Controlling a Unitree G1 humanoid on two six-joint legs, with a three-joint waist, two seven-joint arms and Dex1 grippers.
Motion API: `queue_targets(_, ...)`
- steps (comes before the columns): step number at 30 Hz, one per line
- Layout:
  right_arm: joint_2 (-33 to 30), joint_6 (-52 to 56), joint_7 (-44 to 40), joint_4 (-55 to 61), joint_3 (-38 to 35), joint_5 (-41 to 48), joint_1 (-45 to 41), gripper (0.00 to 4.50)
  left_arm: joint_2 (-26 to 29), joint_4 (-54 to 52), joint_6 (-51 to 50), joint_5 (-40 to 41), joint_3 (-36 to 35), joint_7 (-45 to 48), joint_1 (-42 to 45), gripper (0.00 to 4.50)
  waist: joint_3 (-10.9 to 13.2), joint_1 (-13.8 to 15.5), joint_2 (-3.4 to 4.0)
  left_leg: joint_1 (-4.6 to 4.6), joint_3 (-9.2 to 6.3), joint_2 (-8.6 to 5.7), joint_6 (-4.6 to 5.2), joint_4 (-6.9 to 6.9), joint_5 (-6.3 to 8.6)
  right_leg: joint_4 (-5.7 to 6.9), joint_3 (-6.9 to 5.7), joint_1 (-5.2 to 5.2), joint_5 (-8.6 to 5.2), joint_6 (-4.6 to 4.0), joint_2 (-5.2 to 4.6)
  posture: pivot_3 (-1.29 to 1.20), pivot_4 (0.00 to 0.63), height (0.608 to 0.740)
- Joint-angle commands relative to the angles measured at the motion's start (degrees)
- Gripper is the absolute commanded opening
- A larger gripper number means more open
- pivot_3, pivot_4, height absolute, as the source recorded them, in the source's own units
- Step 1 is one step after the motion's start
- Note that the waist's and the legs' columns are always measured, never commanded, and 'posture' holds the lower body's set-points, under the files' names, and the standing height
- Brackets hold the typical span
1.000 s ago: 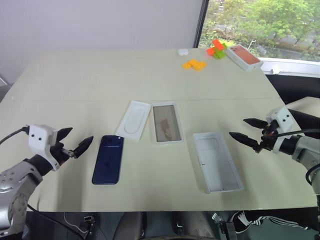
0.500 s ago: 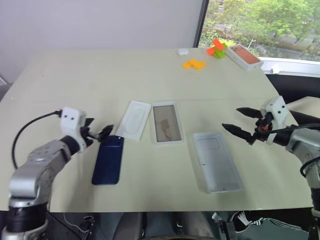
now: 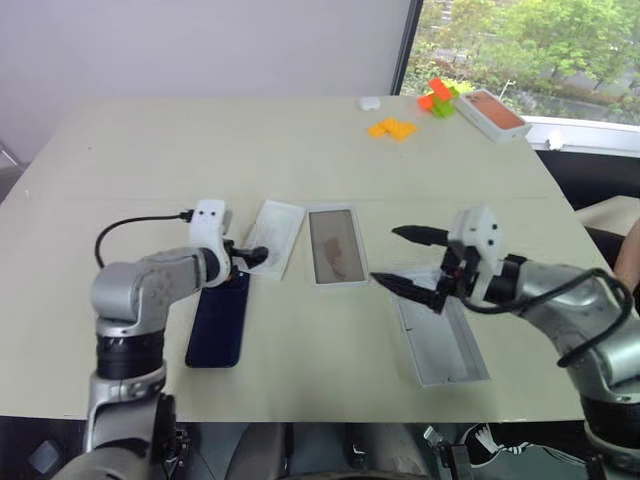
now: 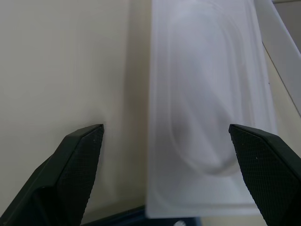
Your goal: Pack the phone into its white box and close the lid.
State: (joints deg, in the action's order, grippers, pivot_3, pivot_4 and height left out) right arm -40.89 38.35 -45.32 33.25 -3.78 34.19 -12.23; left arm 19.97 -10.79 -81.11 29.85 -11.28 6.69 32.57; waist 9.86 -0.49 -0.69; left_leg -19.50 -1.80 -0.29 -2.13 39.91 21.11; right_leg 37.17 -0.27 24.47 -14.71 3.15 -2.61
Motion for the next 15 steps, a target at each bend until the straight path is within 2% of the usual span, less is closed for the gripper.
queue_targets(1, 0.26, 0.59, 1.15, 3.95, 0.6, 1.31, 0.22, 4.47, -1.12, 2.47, -1.83, -0.23, -3.13, 0.03, 2.19, 4.5, 0.0, -0.1, 0.0, 0.0, 0.0, 0.0, -0.04, 0.0, -0.02, -0.01, 0.0, 0.0, 0.0, 0.0, 0.0, 0.0, 0.15, 0.74)
queue_targets(9, 0.12, 0.22, 2.21, 4.32, 1.92, 0.85, 0.62, 4.47, -2.72, 7.95, -3.85, -0.71, -8.08, 0.38, 5.35, 4.5, 0.0, -0.08, 0.0, 0.04, -0.03, -0.02, -0.15, 0.0, -0.08, 0.07, -0.01, 0.0, 0.01, 0.02, 0.0, 0.0, 0.15, 0.74)
queue_targets(10, 0.13, 0.19, 2.29, 4.36, 2.04, 0.87, 0.61, 4.5, -2.8, 8.27, -4.06, -0.73, -8.47, 0.42, 5.64, 3.98, 0.0, -0.08, 0.0, 0.05, -0.03, -0.02, -0.16, 0.0, -0.09, 0.09, 0.0, 0.0, 0.02, 0.03, 0.0, 0.0, 0.15, 0.74)
queue_targets(11, 0.21, 0.24, 2.42, 4.47, 2.15, 0.99, 0.6, 4.5, -3.09, 8.4, -4.27, -0.76, -8.98, 0.36, 5.83, 3.71, 0.0, -0.09, 0.0, 0.05, -0.04, -0.02, -0.16, 0.0, -0.09, 0.09, 0.0, 0.0, 0.03, 0.05, 0.0, 0.0, 0.15, 0.74)
queue_targets(15, 0.52, 0.44, 2.87, 4.95, 2.72, 1.33, 0.51, 4.5, -4.1, 8.48, -5.13, -0.78, -10.53, 0.36, 6.32, 1.68, 0.0, -0.09, 0.0, 0.03, -0.04, -0.01, -0.18, 0.0, -0.1, 0.07, 0.0, 0.0, 0.03, 0.05, 0.01, 0.0, 0.15, 0.74)
